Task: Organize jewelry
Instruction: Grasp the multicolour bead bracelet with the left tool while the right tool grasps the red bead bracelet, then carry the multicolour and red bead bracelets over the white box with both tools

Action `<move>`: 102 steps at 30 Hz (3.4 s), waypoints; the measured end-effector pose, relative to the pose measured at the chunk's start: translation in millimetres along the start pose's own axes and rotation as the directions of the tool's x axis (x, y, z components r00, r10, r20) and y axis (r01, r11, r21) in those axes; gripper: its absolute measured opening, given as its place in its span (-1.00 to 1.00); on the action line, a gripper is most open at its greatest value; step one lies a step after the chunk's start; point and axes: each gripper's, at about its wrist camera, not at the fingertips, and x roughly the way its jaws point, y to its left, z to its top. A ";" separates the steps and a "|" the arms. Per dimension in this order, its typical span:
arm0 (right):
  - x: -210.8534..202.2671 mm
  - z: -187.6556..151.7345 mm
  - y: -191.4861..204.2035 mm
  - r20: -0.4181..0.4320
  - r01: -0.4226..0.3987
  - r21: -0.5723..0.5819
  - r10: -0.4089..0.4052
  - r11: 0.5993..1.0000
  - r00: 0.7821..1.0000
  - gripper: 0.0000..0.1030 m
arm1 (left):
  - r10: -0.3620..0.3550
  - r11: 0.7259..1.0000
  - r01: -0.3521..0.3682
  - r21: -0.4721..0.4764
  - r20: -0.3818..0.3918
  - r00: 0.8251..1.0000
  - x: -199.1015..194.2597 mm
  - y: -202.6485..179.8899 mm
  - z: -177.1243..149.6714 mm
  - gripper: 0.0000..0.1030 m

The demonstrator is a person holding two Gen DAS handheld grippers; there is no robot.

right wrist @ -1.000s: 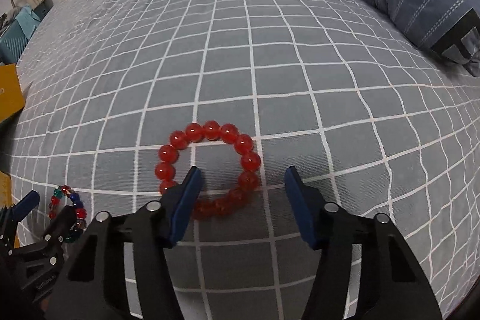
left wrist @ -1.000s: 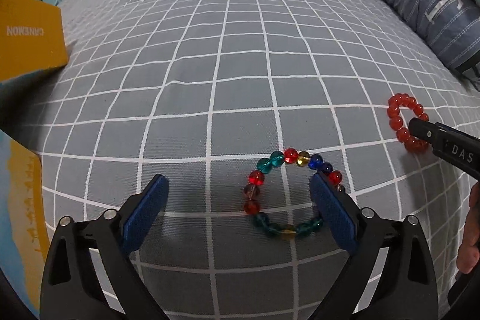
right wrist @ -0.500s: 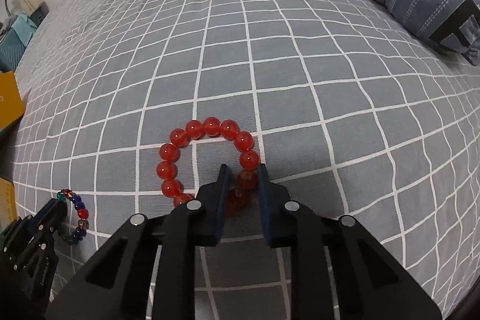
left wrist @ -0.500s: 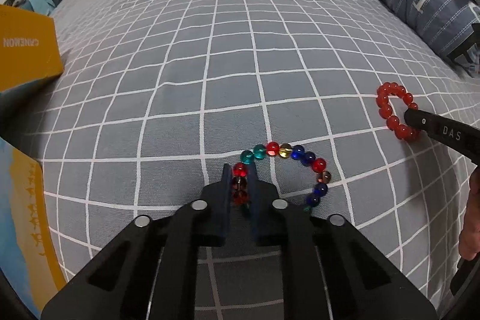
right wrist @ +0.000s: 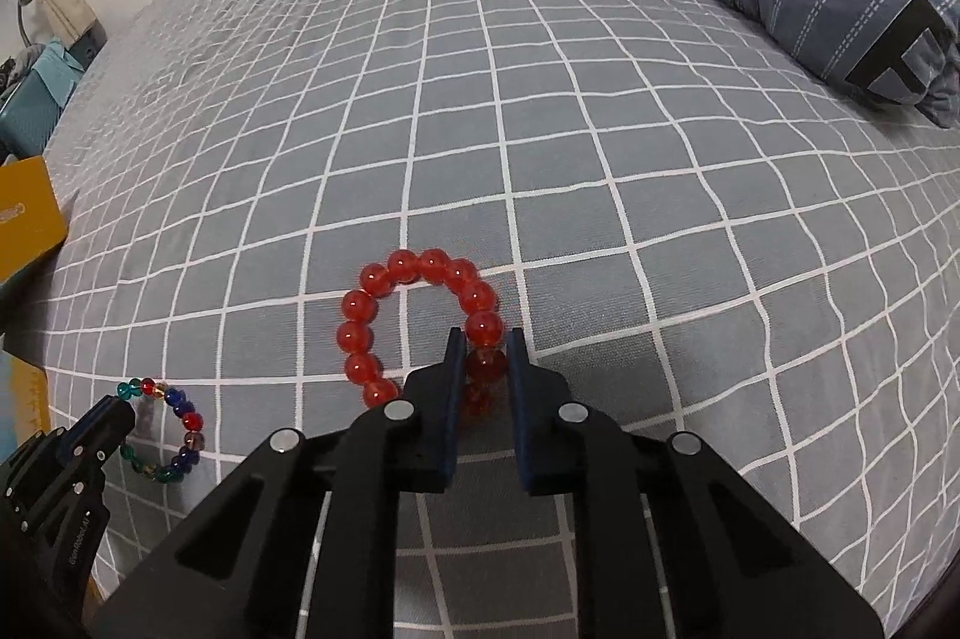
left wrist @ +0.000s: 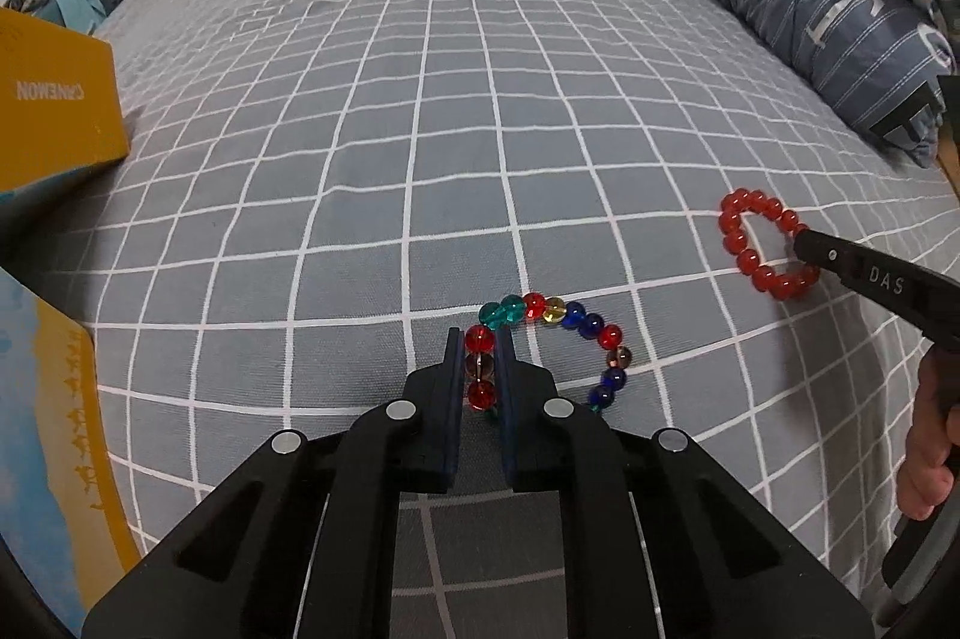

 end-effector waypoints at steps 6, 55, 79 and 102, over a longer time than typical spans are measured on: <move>-16.4 0.0 4.0 0.032 -0.021 -0.009 0.021 1.000 0.999 -0.75 | -0.034 0.999 0.034 -0.007 0.031 0.999 -21.0 0.7 1.9 -0.82; -158.5 -71.2 67.3 0.229 -0.036 -0.117 0.062 0.993 0.971 -0.75 | 0.006 0.999 0.000 -0.036 0.175 0.985 -152.3 45.7 -29.4 -0.82; -221.5 -105.5 181.6 0.298 -0.154 -0.266 0.233 0.952 0.926 -0.75 | 0.070 0.988 -0.036 -0.147 0.234 0.970 -219.2 132.4 -69.7 -0.82; -251.0 -137.9 340.9 0.256 -0.297 -0.448 0.439 0.844 0.861 -0.75 | 0.292 0.911 -0.182 -0.369 0.268 0.918 -282.5 266.5 -120.3 -0.82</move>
